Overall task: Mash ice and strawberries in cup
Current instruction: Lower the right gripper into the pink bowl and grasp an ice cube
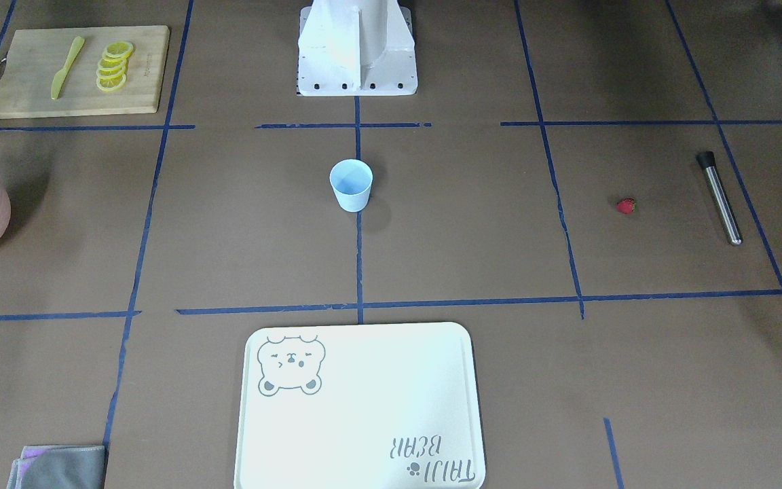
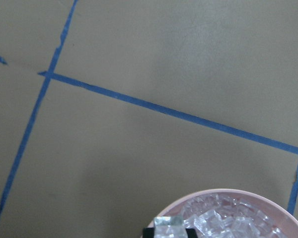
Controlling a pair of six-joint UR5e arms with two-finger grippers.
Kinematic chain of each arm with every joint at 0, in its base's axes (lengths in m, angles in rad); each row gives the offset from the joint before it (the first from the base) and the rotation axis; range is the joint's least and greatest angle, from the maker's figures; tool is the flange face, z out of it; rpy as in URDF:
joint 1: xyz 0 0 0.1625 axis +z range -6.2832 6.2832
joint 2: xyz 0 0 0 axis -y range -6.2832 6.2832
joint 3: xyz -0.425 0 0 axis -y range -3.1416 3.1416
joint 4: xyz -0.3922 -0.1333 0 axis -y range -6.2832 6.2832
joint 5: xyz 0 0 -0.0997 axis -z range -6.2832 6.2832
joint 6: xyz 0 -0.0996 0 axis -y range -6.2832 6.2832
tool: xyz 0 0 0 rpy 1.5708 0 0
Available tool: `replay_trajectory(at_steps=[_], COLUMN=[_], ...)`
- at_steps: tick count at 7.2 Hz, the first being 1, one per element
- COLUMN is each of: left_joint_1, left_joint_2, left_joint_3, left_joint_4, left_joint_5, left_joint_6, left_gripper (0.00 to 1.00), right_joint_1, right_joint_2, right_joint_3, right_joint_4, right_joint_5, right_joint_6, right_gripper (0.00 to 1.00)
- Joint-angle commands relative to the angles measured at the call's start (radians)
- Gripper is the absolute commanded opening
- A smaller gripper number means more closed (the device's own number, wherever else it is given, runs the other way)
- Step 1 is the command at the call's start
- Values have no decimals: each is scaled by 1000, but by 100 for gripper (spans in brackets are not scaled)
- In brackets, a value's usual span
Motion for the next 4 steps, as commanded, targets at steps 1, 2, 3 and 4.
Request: replay_trajectory(at_steps=[1,2,3,4], left_joint_1=[0,0,0,0], left_joint_2=[0,0,0,0], left_joint_3=[1,-1,-1,-2], left_joint_4=[2,0,0,0], left_joint_5=[-2,-2,-2,-3], left_joint_6=[0,0,0,0], left_gripper=[100,100,100,100], right_joint_1=[-9,-52,-95,-141], right_joint_2=[44,104,161,202], right_joint_3=[46,84,121,143], right_joint_4=[-31,-121,-208,-255], right_joint_5=[3,0,-5,-16], right_joint_6=[116,169,202,263], right_gripper=[0,0,0,0])
